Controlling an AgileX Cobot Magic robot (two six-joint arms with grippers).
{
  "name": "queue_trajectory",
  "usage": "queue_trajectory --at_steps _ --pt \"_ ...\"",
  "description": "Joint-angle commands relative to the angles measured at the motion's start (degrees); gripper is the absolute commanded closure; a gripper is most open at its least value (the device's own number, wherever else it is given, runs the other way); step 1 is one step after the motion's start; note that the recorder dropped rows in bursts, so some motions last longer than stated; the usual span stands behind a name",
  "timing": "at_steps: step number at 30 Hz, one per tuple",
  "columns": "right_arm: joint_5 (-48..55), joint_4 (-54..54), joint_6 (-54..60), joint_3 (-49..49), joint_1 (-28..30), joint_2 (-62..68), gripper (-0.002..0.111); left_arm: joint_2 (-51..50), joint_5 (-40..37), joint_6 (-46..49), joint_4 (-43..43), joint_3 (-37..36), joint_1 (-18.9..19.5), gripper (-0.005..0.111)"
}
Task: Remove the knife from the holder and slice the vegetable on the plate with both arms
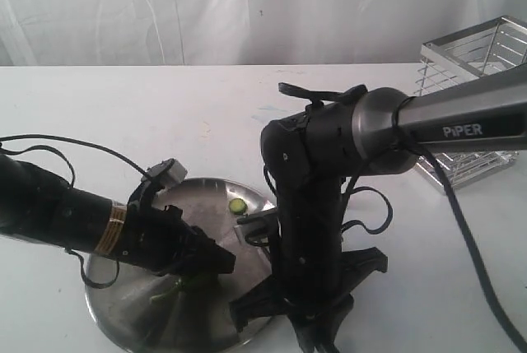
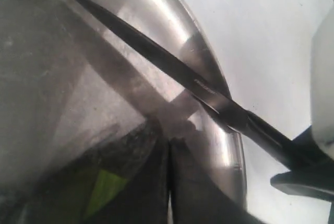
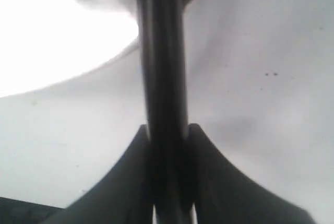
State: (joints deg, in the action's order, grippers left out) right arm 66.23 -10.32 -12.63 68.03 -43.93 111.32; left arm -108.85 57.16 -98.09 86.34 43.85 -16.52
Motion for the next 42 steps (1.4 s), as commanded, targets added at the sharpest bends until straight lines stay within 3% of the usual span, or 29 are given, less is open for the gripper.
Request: queue_trajectory --at_steps 1,11,18,23,26,30,33,38,40,42 --pt "0.4 0.3 -0.6 -0.1 0.3 -2.1 0.108 1.9 1.7 2.9 -2.2 -0.4 1.7 0.107" --pt "-1.6 2.1 0.0 -0.1 0.3 -2.2 0.108 10.4 11.2 7.5 -8.1 -0.4 13.2 0.107" --pt "-4.7 1.8 0.5 -0.1 0.3 -2.2 0.108 10.8 8.8 8.4 -6.9 -0.4 13.9 0.107" --pt "-6.4 1.0 4.7 -0.1 0.3 -2.2 0.107 12.3 -0.7 7.5 -6.6 -0.4 13.9 0.107" --pt "-11.7 1.1 8.4 -0.1 0.3 -2.2 0.097 13.9 -5.4 4.7 -4.3 -0.4 13.9 0.107" --pt "-19.2 1.0 8.5 -0.1 0.3 -2.2 0.071 14.8 -3.0 4.2 -2.8 -0.4 13.9 0.107" --pt "-18.4 3.6 8.2 -0.1 0.4 -2.4 0.06 15.7 -2.3 4.4 -2.5 -0.4 13.9 0.107" --pt "-16.3 13.2 0.1 -0.1 0.6 -8.1 0.065 20.7 -7.0 2.9 -0.2 -0.8 13.9 0.107" --pt "-16.6 15.7 0.1 -0.1 0.6 -12.2 0.072 24.1 -13.5 1.5 -1.3 -2.2 13.9 0.107" --pt "-17.7 19.3 0.1 -0.1 0.6 -17.4 0.085 28.4 -25.0 -4.1 -1.5 -3.7 13.9 0.107"
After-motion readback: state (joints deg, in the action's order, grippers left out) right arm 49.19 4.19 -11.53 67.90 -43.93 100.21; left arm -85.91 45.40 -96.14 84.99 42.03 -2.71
